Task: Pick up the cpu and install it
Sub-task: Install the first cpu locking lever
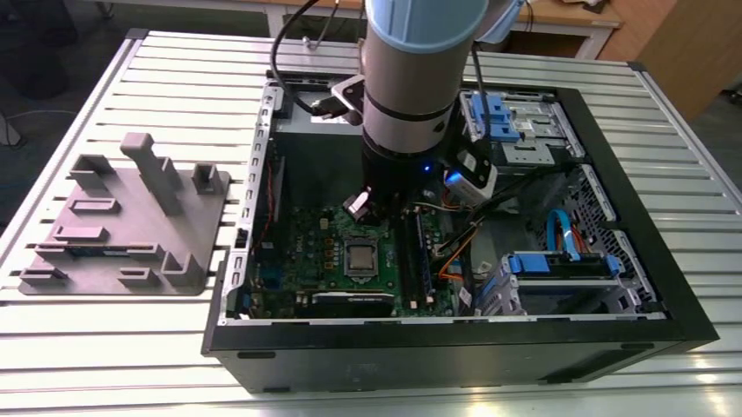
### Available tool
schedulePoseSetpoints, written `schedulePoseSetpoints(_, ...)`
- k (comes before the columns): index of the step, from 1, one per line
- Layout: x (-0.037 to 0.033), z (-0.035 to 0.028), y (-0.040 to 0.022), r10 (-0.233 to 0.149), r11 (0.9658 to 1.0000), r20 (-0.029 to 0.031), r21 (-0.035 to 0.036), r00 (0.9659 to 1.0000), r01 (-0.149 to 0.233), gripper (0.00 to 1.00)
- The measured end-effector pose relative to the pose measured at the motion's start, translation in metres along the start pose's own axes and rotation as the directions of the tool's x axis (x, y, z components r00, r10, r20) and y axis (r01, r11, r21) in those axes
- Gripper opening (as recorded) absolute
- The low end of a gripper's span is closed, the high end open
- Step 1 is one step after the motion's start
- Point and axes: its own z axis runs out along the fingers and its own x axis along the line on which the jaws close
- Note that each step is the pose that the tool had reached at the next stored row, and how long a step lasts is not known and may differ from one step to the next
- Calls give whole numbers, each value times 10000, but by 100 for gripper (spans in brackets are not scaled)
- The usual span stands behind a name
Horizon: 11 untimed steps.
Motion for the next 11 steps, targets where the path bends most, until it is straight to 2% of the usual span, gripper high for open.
schedulePoseSetpoints(7, 0, -1, -1, 1, 10000, -5, 3, 10000, -1, 10)
schedulePoseSetpoints(11, 16, 37, 8, 88, 10000, -17, 30, 10000, -88, 10)
